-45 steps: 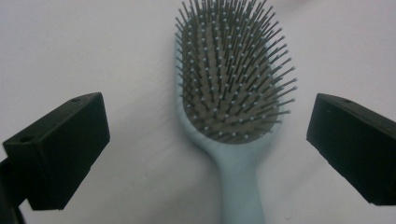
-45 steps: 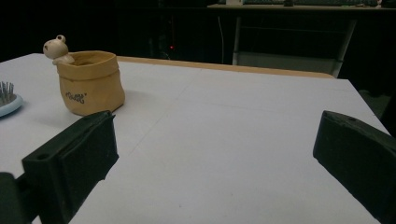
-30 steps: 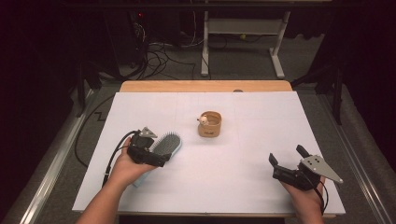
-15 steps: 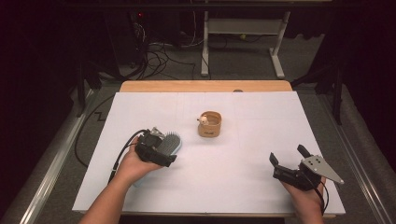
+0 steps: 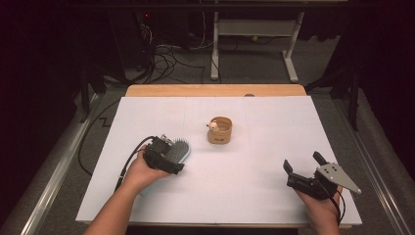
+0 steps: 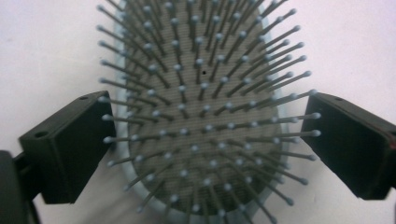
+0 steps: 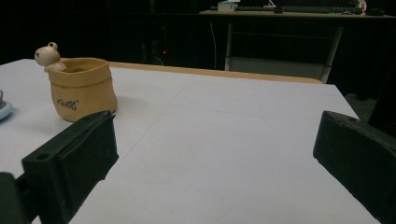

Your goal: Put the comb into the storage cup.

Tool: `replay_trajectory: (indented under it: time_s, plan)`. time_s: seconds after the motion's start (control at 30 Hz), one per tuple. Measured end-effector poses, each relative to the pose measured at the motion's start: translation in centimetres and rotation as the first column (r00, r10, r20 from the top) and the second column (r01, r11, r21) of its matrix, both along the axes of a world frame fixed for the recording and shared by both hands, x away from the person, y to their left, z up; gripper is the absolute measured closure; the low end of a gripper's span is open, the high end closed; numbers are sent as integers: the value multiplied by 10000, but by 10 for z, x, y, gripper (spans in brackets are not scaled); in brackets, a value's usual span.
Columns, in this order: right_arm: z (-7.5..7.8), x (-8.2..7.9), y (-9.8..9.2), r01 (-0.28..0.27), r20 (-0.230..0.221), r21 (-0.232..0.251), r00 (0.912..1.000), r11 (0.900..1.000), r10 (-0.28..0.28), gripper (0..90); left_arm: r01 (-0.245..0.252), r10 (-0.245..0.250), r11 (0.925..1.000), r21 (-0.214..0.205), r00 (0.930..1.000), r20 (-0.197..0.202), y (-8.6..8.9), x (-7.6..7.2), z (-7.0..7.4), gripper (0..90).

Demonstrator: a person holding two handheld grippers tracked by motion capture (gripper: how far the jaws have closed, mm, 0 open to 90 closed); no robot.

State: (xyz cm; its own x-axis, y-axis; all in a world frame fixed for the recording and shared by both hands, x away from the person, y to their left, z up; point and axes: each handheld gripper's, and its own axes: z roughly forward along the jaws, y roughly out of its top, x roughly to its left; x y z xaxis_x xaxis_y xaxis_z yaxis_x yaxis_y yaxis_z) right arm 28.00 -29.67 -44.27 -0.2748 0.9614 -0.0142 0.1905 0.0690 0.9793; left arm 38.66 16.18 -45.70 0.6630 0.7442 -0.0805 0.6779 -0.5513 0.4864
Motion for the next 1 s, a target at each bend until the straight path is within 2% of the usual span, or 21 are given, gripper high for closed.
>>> replay_trajectory:
  time_s: [0.13, 0.2, 0.37, 0.5, 0.63, 0.87, 1.0]
  plan:
    - [0, 0, -1, 45, 8, 28, 10000, 10000, -45, 5, -54, 55, 9998, 175, 10000, -49, -2, 2, -1, 54]
    - [0, 0, -1, 69, 26, 13, 10000, 10000, -69, 5, -70, 71, 9990, 449, 10000, -23, -4, 2, 0, 65]
    - [0, 0, -1, 87, 12, 34, 10000, 10000, -87, 5, -104, 103, 9988, 488, 9999, 8, -4, 2, 0, 89]
    - [0, 0, -1, 130, 33, 13, 9999, 9999, -130, 5, 33, -32, 9993, 383, 10000, -15, -3, 3, -1, 88]
    - [1, 0, -2, 177, 38, 89, 9998, 9998, -177, 5, -52, 53, 9992, 393, 10000, -39, -4, 3, -2, 80]
    - [0, 0, -2, 193, 12, 108, 9998, 9998, -193, 5, -237, 260, 9975, 658, 9991, -345, -8, 7, 1, 95]
    - [1, 0, -2, 236, 25, 142, 9997, 9996, -236, 5, -342, 383, 9964, 772, 9979, -519, -8, 10, 4, 155]
